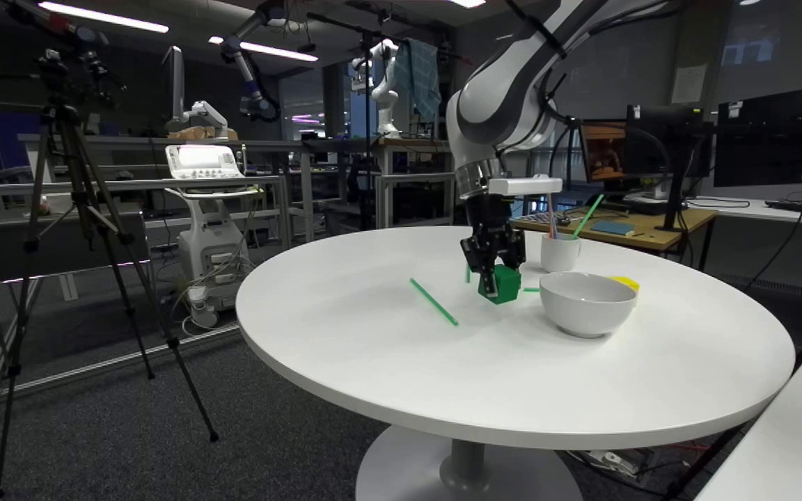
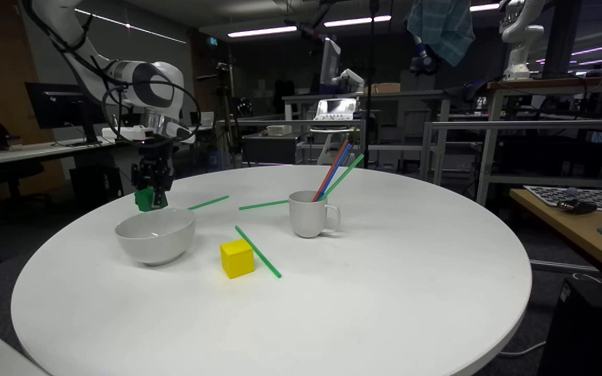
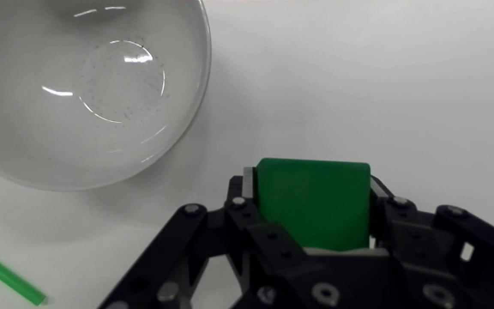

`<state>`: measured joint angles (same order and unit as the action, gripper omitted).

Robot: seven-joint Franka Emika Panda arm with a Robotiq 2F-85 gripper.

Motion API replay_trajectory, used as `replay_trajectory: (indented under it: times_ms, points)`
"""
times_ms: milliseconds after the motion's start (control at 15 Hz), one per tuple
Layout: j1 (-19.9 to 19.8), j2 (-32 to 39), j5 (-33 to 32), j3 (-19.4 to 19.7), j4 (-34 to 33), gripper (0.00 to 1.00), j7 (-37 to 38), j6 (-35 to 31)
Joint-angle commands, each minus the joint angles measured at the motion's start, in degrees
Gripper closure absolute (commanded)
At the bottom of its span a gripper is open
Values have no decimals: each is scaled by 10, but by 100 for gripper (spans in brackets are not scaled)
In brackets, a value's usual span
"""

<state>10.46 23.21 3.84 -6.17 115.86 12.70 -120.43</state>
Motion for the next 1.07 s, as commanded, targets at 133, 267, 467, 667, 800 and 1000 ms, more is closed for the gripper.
replay_trajectory:
  times_ms: [133,267,467,667,800,1000]
  points:
    - [0,-65,-2,7,32,69,29,39]
    - [-1,-84,-2,9,44,69,39,47]
    - [-2,-116,-4,11,67,69,57,58]
    - [-6,-146,-2,11,98,69,65,55]
    - [-10,-159,-1,12,117,69,62,50]
    - [-18,-171,1,17,142,69,55,43]
